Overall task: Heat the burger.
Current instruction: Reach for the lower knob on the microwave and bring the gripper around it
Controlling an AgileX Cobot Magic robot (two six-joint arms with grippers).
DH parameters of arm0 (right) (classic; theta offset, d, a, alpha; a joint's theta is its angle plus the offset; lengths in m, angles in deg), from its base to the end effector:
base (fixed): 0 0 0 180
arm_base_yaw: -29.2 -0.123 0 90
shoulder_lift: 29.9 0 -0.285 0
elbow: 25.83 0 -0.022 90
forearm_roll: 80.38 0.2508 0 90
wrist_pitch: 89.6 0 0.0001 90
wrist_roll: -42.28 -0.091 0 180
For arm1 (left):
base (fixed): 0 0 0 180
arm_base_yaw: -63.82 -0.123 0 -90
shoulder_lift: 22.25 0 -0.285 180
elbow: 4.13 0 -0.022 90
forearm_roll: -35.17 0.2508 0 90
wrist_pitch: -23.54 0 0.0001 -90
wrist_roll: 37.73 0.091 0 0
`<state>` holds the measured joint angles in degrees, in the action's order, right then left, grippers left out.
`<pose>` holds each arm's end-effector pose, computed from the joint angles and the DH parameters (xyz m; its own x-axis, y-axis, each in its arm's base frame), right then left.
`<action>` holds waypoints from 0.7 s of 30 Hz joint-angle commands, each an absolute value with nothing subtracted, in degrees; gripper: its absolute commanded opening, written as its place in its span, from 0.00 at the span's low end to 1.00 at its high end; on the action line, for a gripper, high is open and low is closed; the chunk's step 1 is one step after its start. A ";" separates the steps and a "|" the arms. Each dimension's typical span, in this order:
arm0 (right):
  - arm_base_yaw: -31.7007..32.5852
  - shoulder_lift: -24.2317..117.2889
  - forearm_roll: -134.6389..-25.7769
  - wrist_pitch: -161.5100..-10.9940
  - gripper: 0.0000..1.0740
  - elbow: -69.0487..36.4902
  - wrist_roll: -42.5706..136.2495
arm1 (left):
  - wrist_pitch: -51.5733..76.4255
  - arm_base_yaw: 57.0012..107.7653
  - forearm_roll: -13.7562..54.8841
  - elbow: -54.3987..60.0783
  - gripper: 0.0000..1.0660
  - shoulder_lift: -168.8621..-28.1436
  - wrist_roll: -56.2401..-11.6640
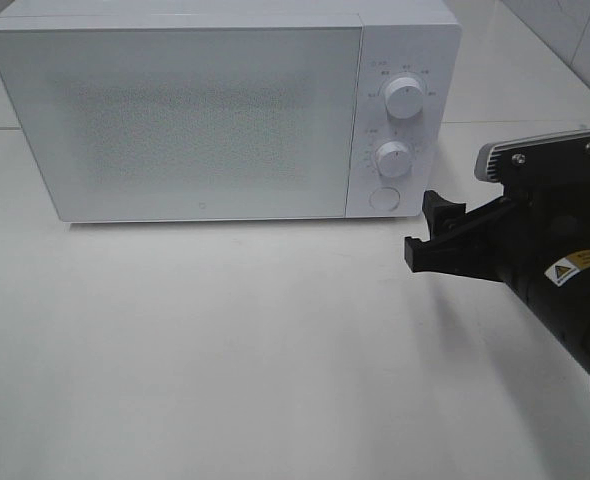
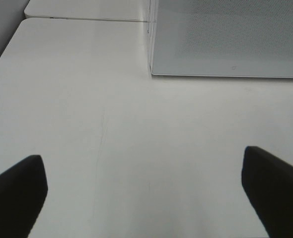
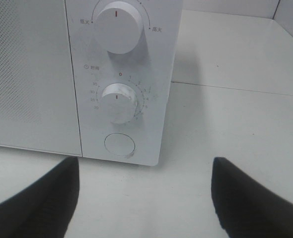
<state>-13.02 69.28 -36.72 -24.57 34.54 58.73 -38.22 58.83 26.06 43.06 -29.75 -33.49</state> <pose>0.2034 0.1077 0.1618 -0.1641 -0.0481 -0.9853 -0.0558 0.9977 -0.0394 -0.0086 -0.0135 0.2833 -0.4391 -0.0401 -0.8976 0.0378 0.9973 -0.0630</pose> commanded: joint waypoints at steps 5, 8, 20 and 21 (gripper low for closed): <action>-18.12 71.85 -27.90 -16.78 0.68 34.31 59.19 | -37.59 58.66 25.78 43.23 0.94 -28.72 -33.78; -19.73 72.66 -23.43 -15.81 0.68 33.63 59.24 | -37.59 58.66 25.78 43.23 0.94 -28.83 -33.78; -20.47 73.29 -22.17 -14.83 0.68 31.73 61.48 | -37.59 58.66 25.84 43.23 0.94 -28.83 -33.78; -20.47 73.29 -22.40 -14.83 0.68 31.73 60.96 | -37.59 58.66 25.84 43.23 0.94 -28.83 -33.78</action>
